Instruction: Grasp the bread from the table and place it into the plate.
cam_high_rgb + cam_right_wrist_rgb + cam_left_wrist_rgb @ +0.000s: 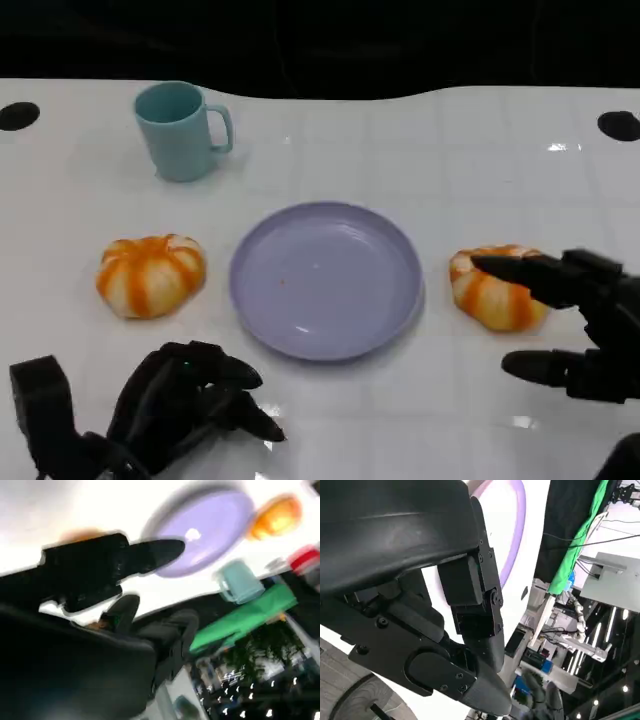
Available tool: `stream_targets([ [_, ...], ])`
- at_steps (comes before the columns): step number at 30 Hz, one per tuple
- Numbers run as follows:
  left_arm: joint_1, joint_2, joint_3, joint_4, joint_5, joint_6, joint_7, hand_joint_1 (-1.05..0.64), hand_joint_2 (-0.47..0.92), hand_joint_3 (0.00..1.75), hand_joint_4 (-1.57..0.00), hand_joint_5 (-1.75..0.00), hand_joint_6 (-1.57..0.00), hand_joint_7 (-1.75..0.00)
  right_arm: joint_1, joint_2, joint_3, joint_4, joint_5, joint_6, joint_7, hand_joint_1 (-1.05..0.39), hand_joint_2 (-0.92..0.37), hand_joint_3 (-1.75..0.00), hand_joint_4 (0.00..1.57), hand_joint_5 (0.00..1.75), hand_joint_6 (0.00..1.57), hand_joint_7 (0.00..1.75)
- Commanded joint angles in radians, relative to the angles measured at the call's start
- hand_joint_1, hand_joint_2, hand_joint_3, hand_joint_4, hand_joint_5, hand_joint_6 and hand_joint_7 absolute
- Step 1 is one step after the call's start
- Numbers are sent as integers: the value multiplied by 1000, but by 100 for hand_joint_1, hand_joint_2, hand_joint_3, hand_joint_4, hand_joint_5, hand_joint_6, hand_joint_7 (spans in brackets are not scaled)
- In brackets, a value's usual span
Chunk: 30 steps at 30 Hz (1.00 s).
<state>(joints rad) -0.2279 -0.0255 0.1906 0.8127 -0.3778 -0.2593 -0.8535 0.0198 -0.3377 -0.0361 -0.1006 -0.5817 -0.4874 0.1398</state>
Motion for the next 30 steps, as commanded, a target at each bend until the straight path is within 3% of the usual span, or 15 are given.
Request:
stream_targets([
  [1,10,16,3,-7,0,9,5,-101,78,0,-157,-31,-157,-7,-18,-45,18,-35,-139,60,-68,-74,-92,-5,24,31,28,0],
  [14,17,23,6,-30,-9,28,-4,-100,78,0,-157,-30,-157,-5,-95,-78,132,-13,-280,210,-74,-80,-91,-1,18,23,21,0],
  [30,25,23,5,-51,-10,52,3,-101,77,0,-157,-30,-157,-7,-256,-87,296,206,-366,324,-99,-82,-92,-2,19,20,20,0],
])
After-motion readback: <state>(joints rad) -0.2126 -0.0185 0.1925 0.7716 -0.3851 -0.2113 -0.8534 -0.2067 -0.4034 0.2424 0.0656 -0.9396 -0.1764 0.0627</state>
